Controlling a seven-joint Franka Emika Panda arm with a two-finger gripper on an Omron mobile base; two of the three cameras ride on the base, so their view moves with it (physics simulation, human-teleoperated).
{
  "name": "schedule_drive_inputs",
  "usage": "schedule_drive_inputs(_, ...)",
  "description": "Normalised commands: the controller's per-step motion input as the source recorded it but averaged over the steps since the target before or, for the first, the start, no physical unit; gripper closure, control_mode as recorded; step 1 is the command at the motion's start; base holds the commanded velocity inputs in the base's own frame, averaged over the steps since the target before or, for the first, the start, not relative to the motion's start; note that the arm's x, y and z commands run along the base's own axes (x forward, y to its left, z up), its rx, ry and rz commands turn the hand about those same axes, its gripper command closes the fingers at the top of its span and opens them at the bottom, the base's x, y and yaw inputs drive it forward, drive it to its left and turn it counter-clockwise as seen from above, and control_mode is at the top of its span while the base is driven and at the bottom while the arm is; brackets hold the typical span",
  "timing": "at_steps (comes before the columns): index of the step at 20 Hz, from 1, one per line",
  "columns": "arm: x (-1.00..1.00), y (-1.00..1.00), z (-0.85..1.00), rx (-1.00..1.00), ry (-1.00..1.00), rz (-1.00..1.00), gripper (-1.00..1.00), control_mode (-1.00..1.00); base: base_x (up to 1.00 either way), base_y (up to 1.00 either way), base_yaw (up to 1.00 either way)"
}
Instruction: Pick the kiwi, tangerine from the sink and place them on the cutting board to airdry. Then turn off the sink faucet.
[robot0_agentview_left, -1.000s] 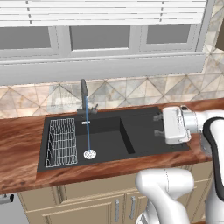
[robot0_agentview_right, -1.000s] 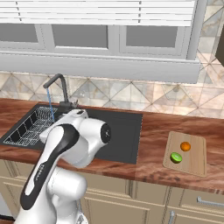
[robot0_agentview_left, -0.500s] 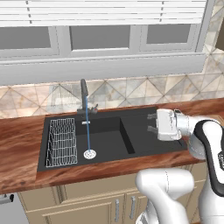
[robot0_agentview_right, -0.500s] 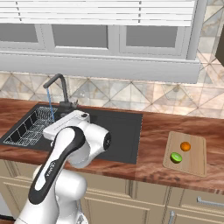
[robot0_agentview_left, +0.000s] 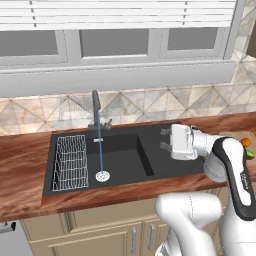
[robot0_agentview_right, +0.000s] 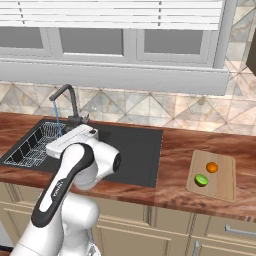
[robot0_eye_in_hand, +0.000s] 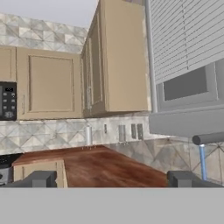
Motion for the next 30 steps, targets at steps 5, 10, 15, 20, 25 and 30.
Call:
schedule_drive_inputs(5, 0.09, 0.05, 0.04, -0.06, 0.0, 0.0, -1.0, -1.0, 0.0, 0.0, 0.0)
schedule_drive_inputs(10, 0.15, 0.0, 0.03, -0.1, 0.0, -0.01, -1.0, -1.0, 0.0, 0.0, 0.0)
schedule_drive_inputs(15, 0.24, -0.01, 0.04, -0.09, 0.04, 0.0, -1.0, -1.0, 0.0, 0.0, 0.0)
schedule_drive_inputs(20, 0.36, 0.0, 0.0, -0.01, 0.07, 0.0, -1.0, -1.0, 0.0, 0.0, 0.0)
schedule_drive_inputs(25, 0.4, -0.04, -0.07, 0.0, 0.1, -0.01, -1.0, -1.0, 0.0, 0.0, 0.0)
schedule_drive_inputs(30, 0.31, -0.05, -0.25, 0.0, 0.09, -0.01, -1.0, -1.0, 0.0, 0.0, 0.0)
